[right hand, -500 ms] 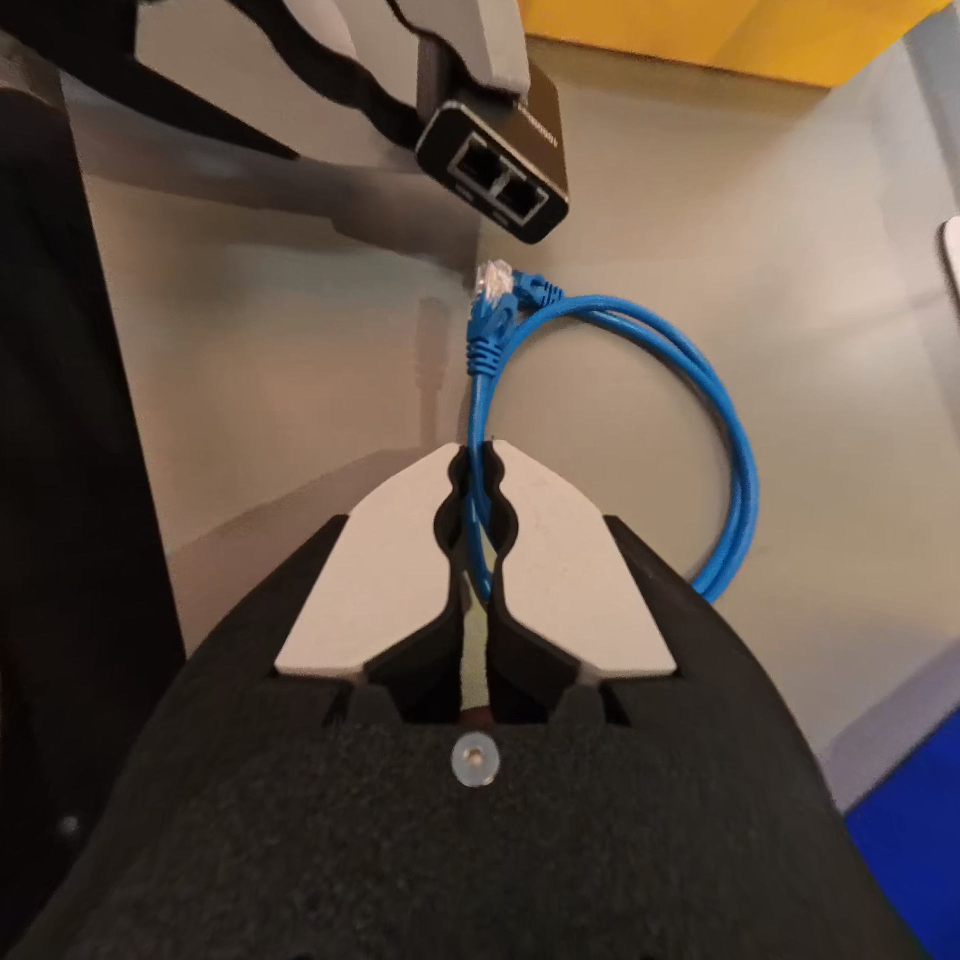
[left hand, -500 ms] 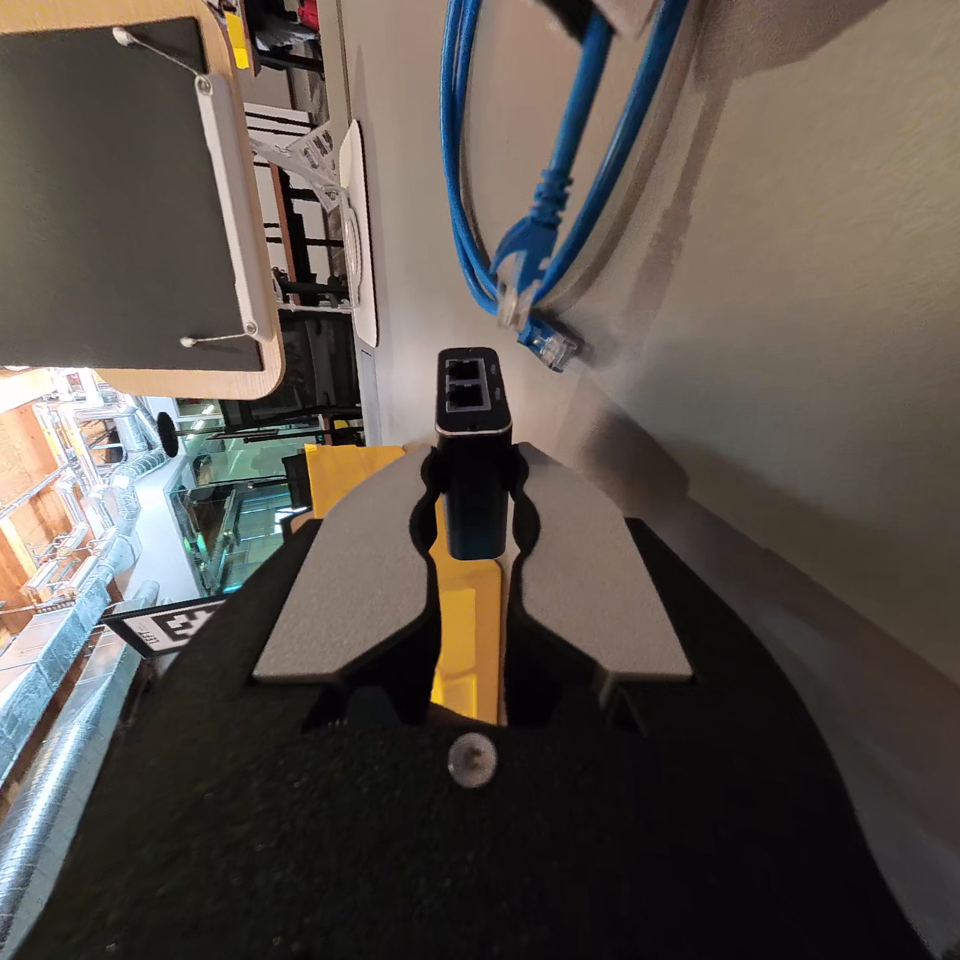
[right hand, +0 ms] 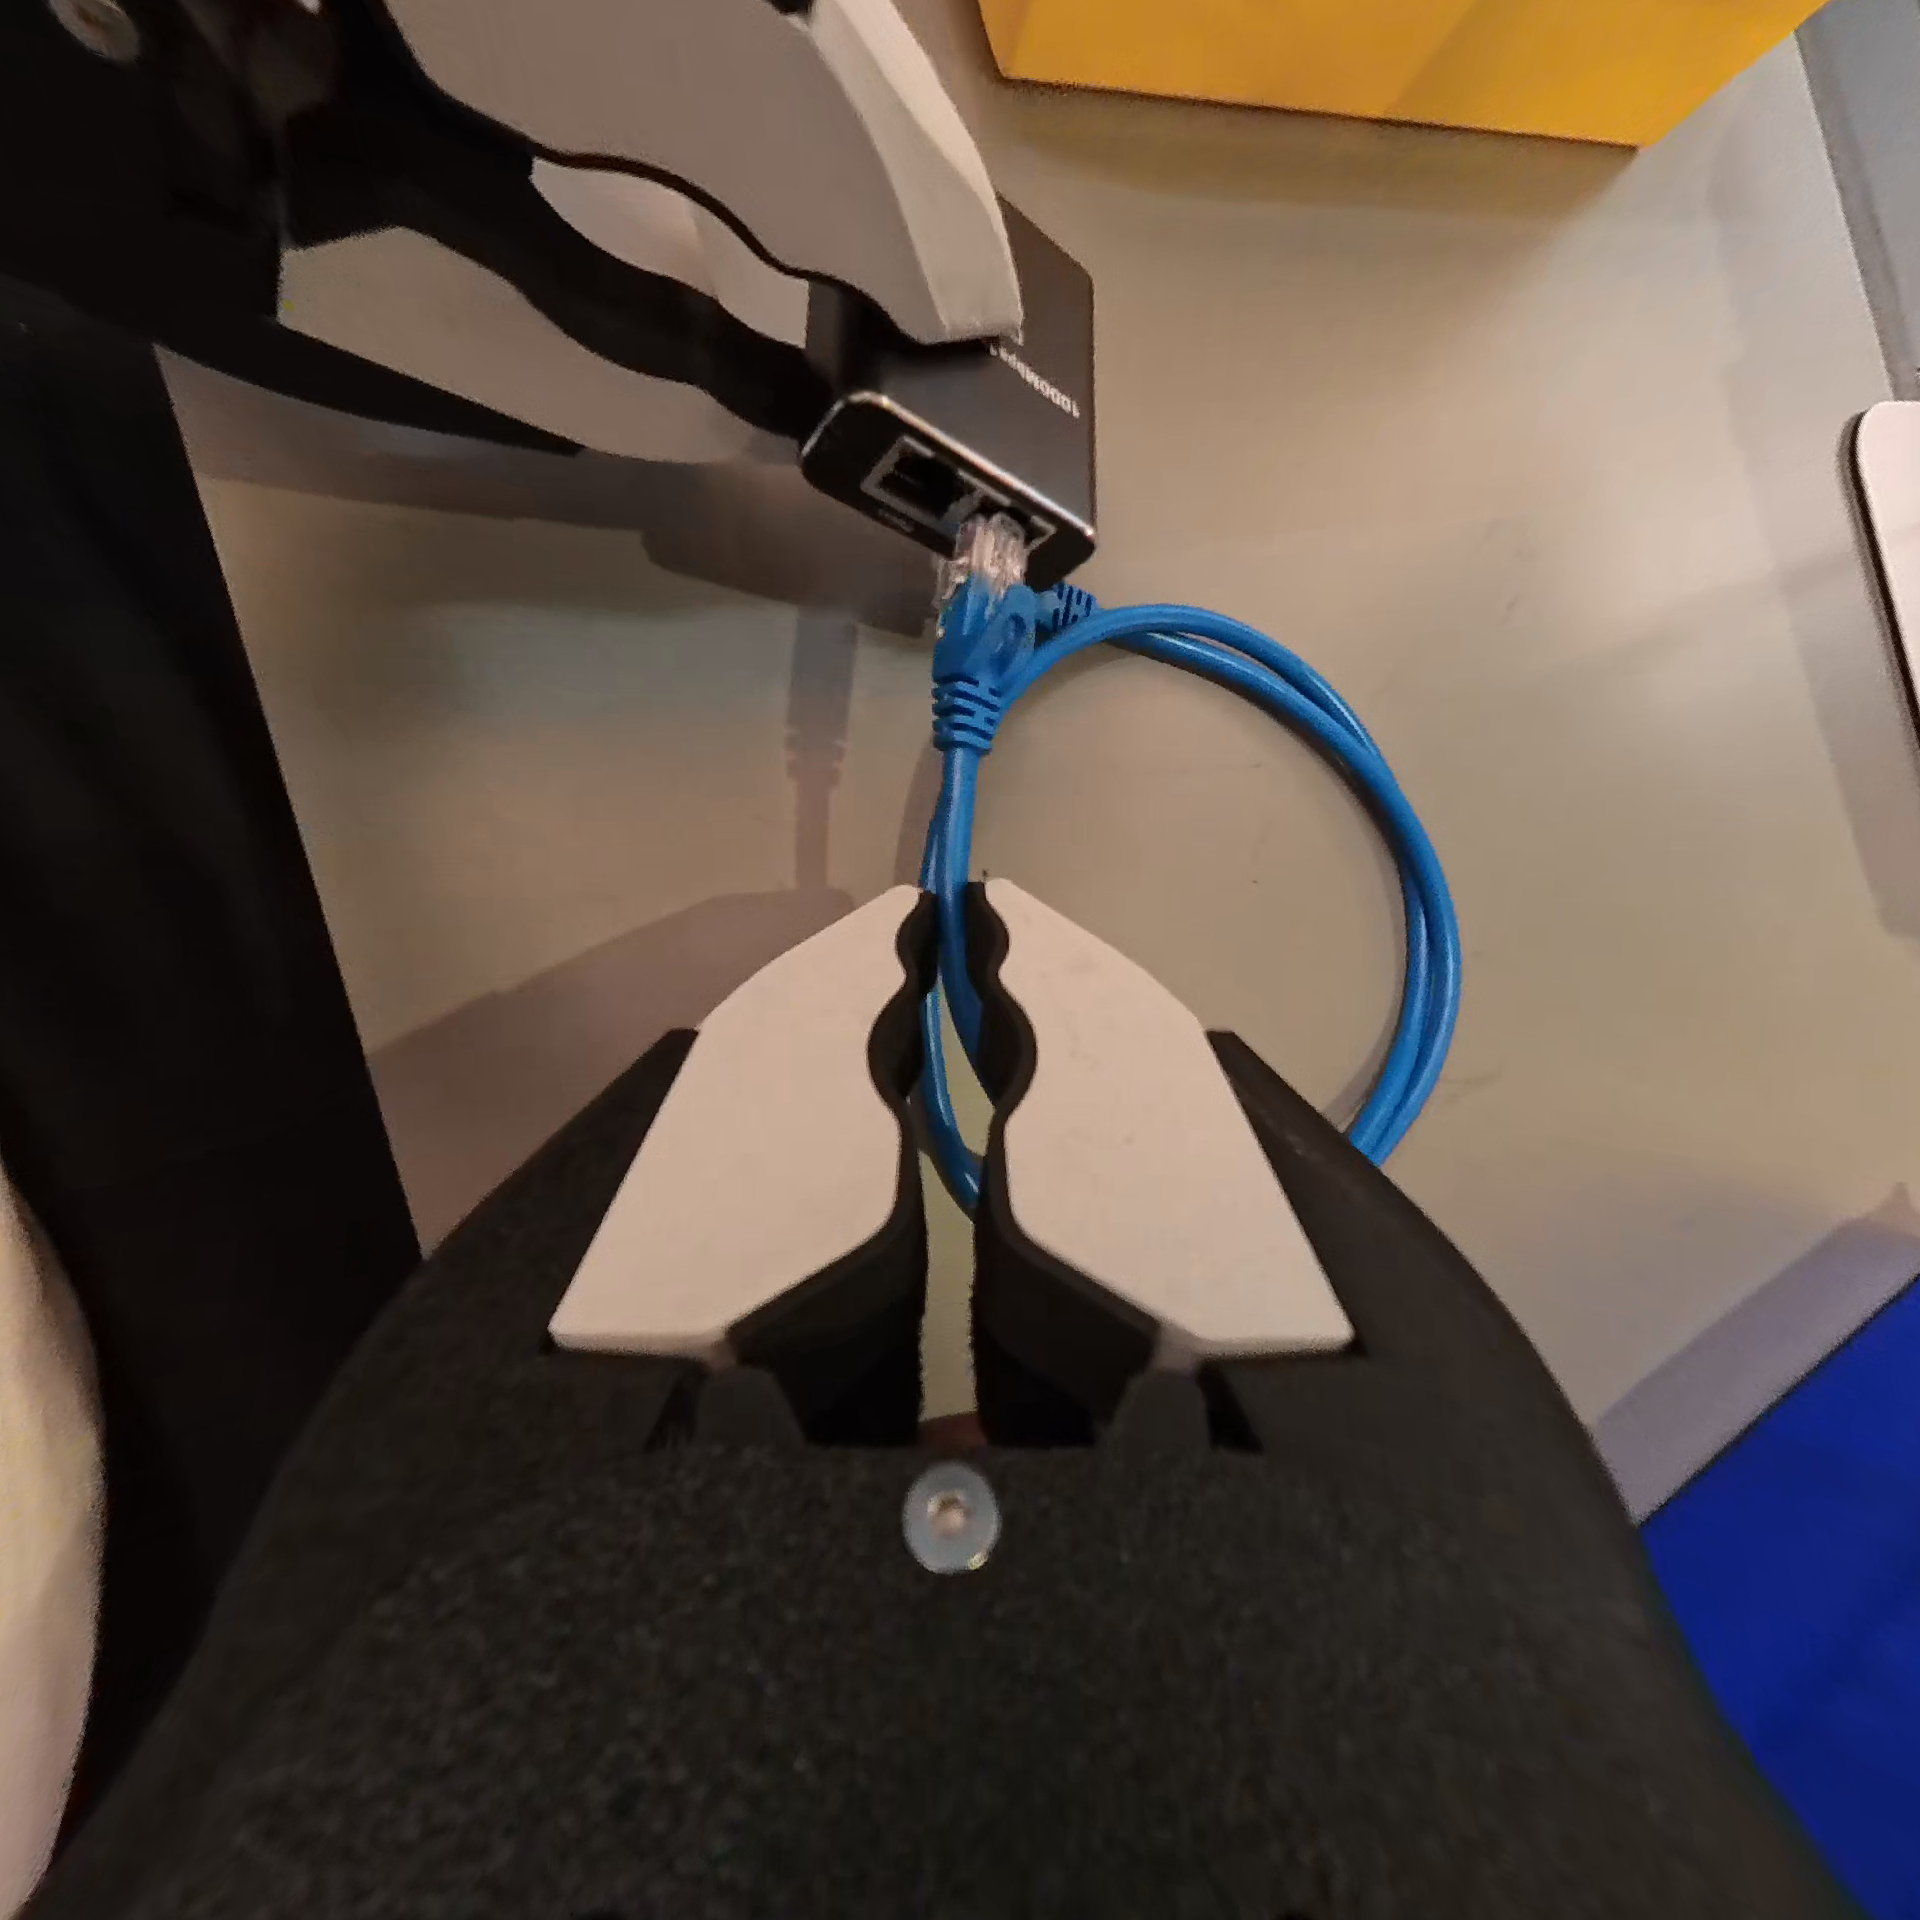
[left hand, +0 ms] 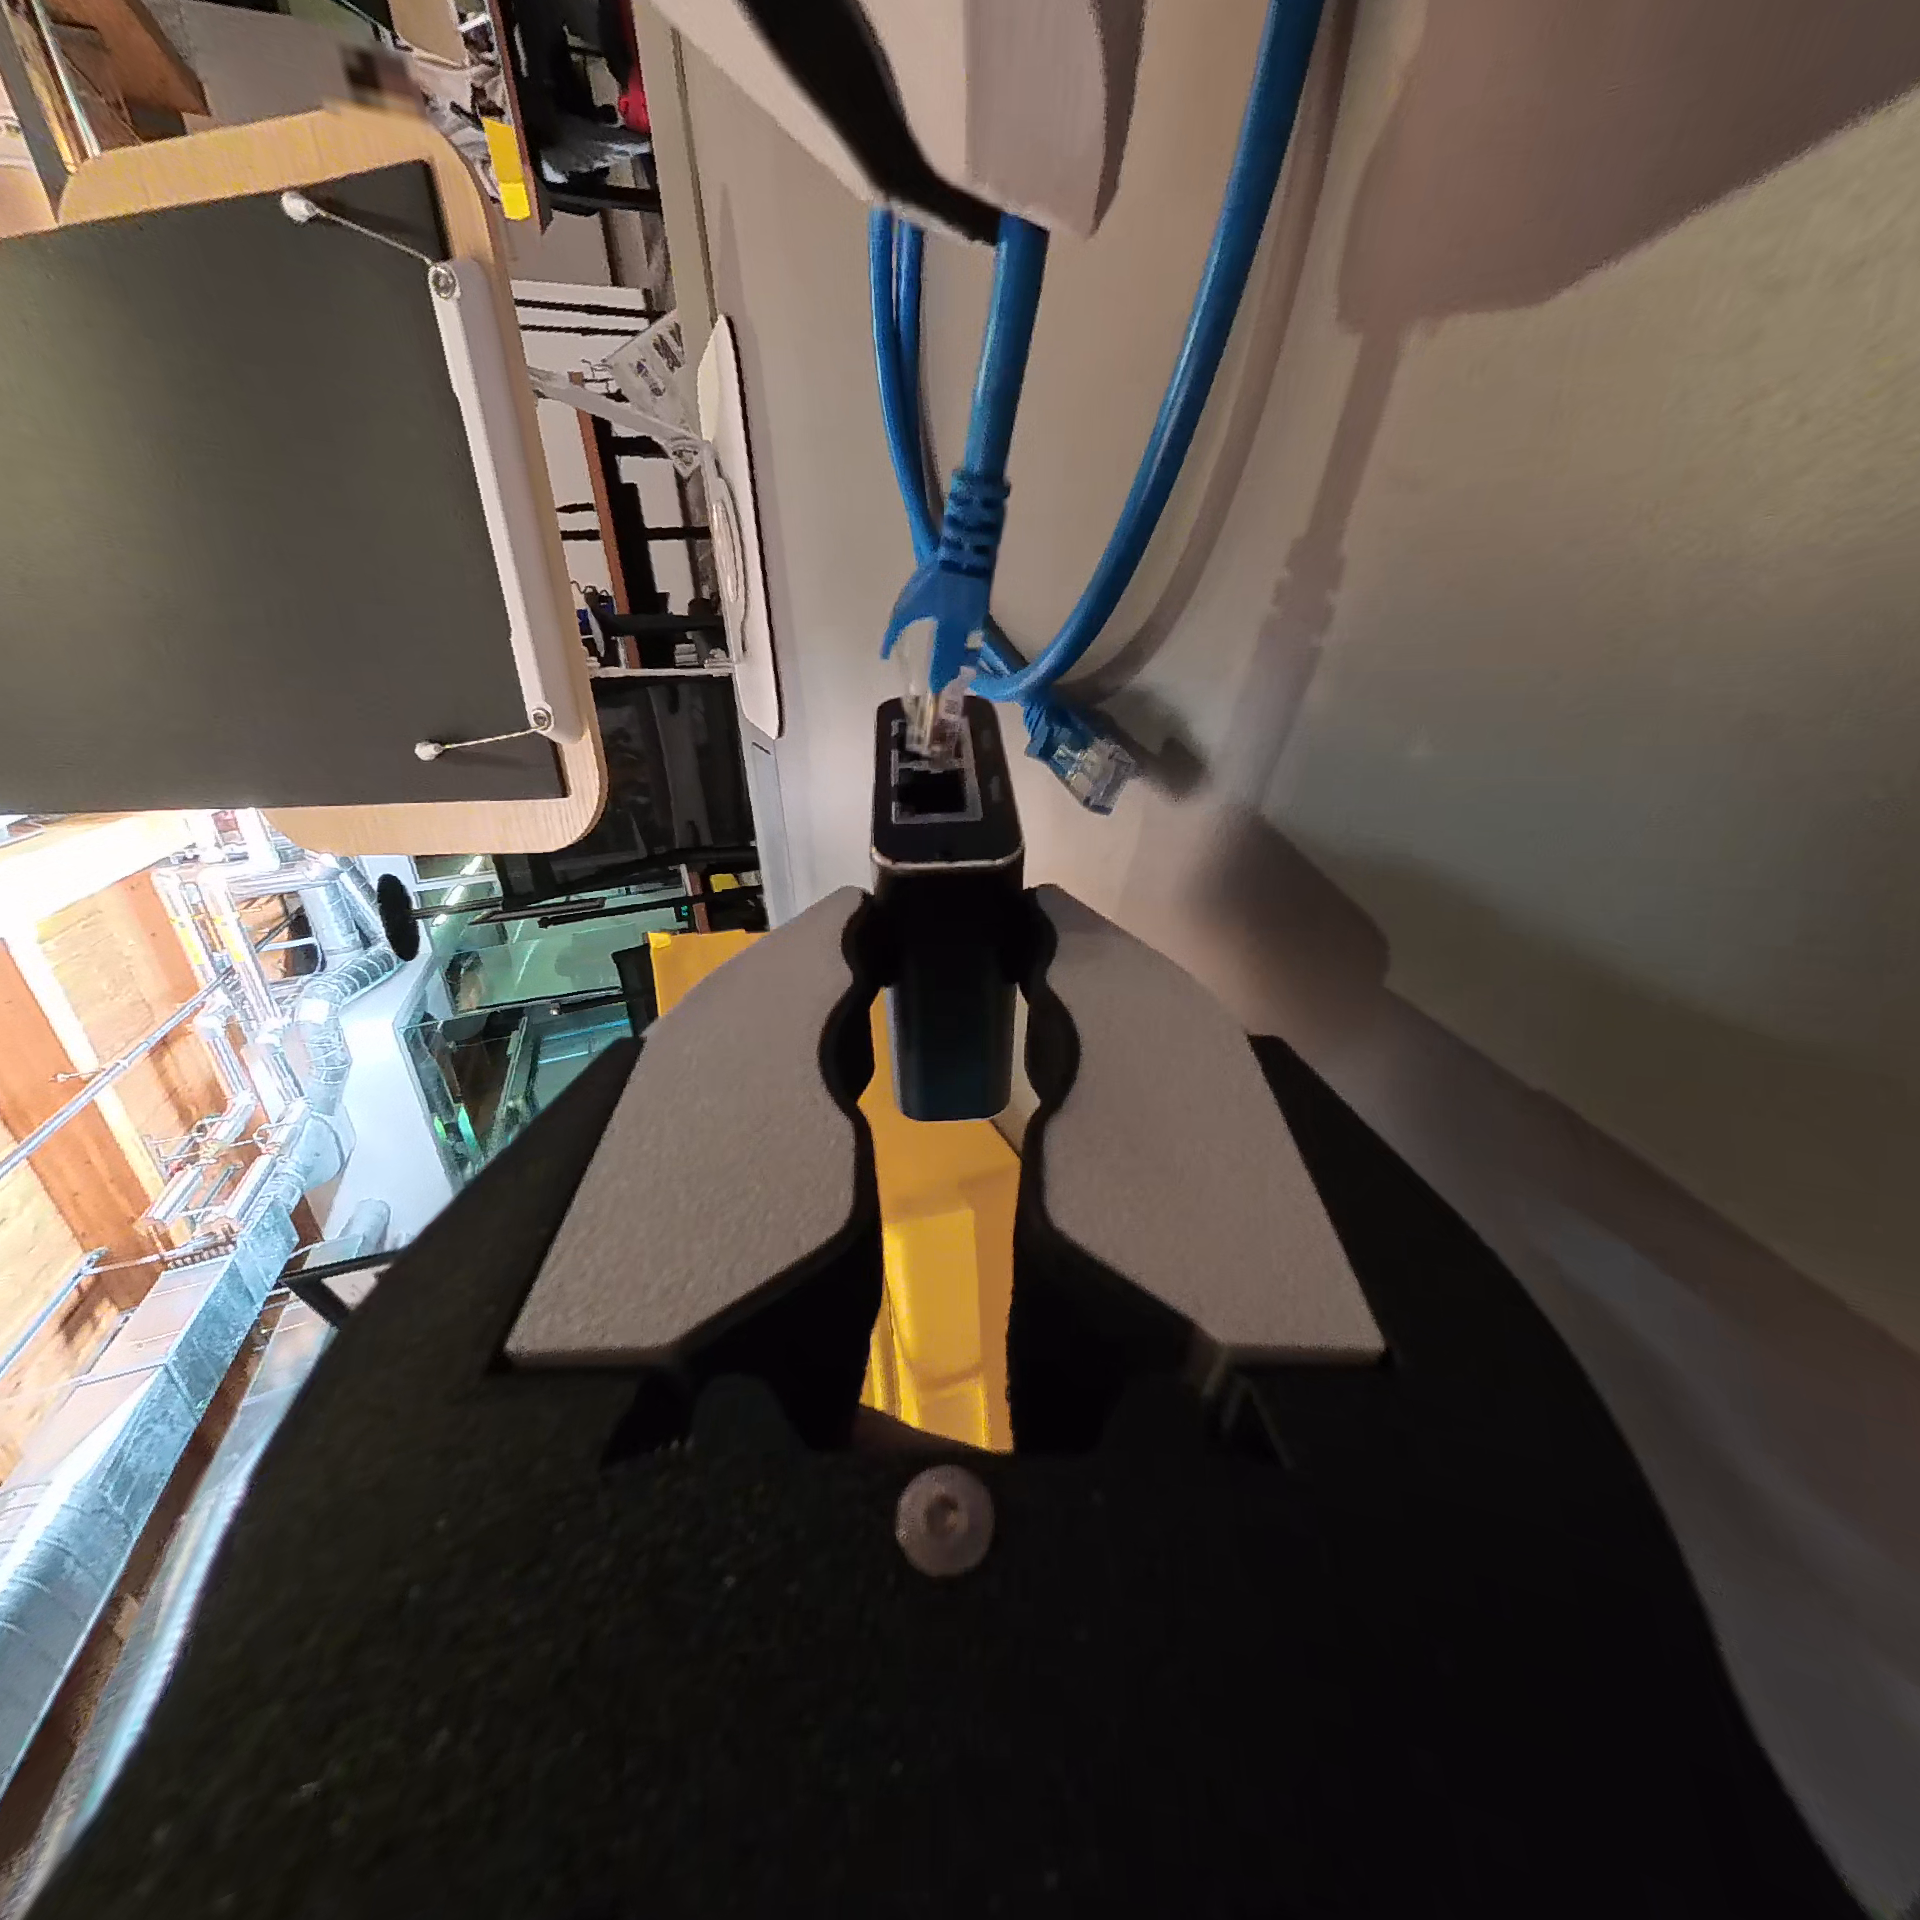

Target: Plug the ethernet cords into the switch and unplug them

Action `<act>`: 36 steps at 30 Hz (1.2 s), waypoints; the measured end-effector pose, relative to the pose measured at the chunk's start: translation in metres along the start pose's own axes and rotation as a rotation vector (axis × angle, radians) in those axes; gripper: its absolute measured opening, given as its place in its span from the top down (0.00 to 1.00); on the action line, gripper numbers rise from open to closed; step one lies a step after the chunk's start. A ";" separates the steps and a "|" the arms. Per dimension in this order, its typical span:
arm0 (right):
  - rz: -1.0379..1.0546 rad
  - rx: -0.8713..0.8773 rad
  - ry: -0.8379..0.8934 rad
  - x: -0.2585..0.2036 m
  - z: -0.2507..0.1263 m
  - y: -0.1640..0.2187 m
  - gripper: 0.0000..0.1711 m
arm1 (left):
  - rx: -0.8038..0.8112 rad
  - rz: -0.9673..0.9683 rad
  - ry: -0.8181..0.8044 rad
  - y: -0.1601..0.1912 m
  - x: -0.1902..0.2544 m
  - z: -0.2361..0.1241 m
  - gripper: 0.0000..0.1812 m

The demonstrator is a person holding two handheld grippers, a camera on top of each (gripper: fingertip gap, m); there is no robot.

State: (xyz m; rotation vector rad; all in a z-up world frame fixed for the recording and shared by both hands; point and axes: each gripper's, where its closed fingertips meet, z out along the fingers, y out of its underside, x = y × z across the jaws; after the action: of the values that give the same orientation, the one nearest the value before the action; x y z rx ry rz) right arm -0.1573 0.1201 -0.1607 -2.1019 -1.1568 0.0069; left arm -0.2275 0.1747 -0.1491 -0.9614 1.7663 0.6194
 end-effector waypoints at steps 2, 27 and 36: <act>-0.007 -0.008 0.002 0.000 0.000 0.001 0.97 | 0.003 0.004 0.006 -0.001 0.001 0.000 0.86; 0.214 0.172 -0.113 0.013 -0.004 -0.030 0.84 | 0.191 -0.013 -0.107 -0.034 -0.015 -0.012 0.87; 0.194 0.199 -0.179 0.005 -0.009 -0.039 0.92 | 0.222 -0.014 -0.160 -0.039 -0.022 -0.018 0.87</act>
State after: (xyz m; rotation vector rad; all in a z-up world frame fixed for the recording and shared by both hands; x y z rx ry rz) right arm -0.1796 0.1318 -0.1295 -2.0569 -1.0029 0.3923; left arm -0.2002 0.1458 -0.1213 -0.7504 1.6452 0.4665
